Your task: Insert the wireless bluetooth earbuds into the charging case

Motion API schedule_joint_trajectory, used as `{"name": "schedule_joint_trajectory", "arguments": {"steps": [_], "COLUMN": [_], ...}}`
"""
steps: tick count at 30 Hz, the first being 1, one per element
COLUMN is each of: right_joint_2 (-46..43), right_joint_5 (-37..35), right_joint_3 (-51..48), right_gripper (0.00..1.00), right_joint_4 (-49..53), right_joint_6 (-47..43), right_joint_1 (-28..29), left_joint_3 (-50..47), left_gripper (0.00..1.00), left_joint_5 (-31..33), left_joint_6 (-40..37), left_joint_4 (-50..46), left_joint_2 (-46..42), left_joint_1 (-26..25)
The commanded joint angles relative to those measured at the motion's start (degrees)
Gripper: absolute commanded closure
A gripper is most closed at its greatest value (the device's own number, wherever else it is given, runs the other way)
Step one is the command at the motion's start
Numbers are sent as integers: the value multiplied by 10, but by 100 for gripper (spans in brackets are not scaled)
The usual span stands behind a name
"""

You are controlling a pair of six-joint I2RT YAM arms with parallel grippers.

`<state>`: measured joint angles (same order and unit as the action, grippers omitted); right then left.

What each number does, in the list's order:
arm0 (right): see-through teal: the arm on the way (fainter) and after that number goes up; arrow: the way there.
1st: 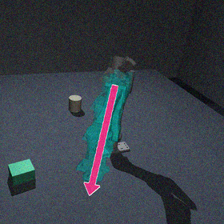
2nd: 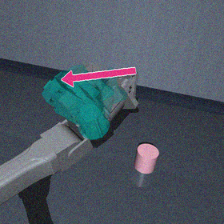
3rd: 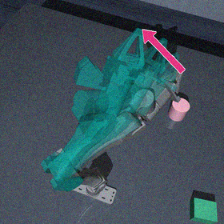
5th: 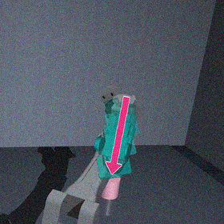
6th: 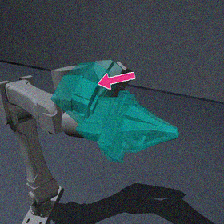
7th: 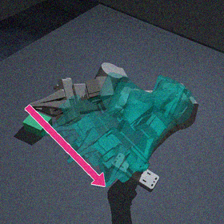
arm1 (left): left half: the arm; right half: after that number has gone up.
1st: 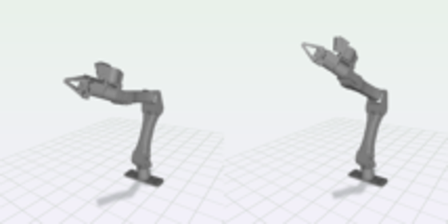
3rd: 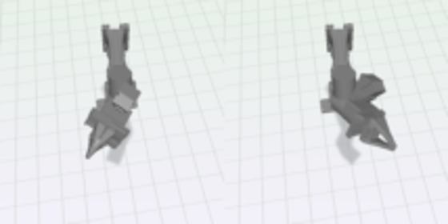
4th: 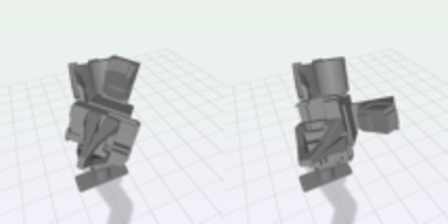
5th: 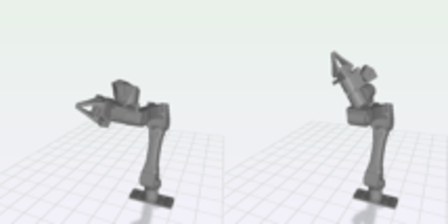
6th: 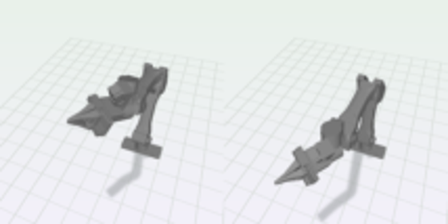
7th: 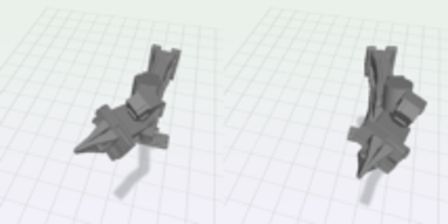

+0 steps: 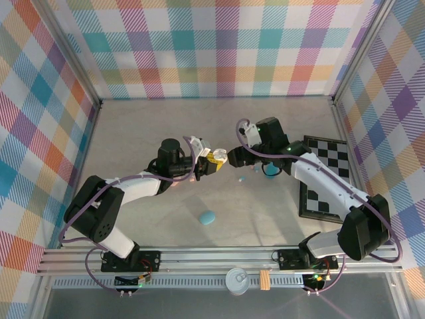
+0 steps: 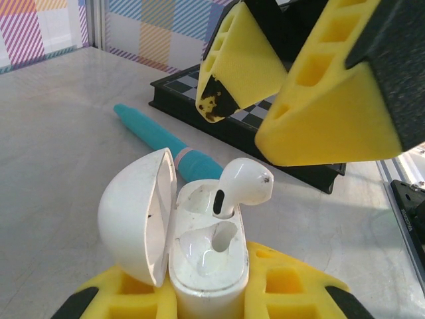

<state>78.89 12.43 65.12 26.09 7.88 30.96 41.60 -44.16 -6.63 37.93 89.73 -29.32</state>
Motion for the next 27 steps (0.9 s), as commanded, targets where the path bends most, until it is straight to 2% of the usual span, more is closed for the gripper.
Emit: {"name": "schedule_joint_trajectory", "arguments": {"steps": [1, 4, 8, 18, 27], "right_joint_2": [-23, -26, -2, 34, 24], "right_joint_5": [53, 112, 136, 28, 26], "right_joint_3": [-8, -16, -6, 8, 4], "right_gripper": [28, 28, 25, 28, 29], "right_joint_4": [-14, -40, -41, -8, -2], "right_joint_6": [-16, -15, -4, 23, 34], "right_joint_1": [2, 1, 3, -2, -18], "left_joint_3": [-4, -5, -4, -9, -16], "left_gripper": [100, 100, 100, 100, 100], "left_joint_5": [-18, -18, -20, -20, -22], "left_joint_6": [2, 1, 1, 2, -2], "left_joint_4": [22, 22, 24, 22, 17], "left_joint_2": [-10, -8, -8, -21, -35], "left_joint_1": [4, 4, 4, 5, 6]}}
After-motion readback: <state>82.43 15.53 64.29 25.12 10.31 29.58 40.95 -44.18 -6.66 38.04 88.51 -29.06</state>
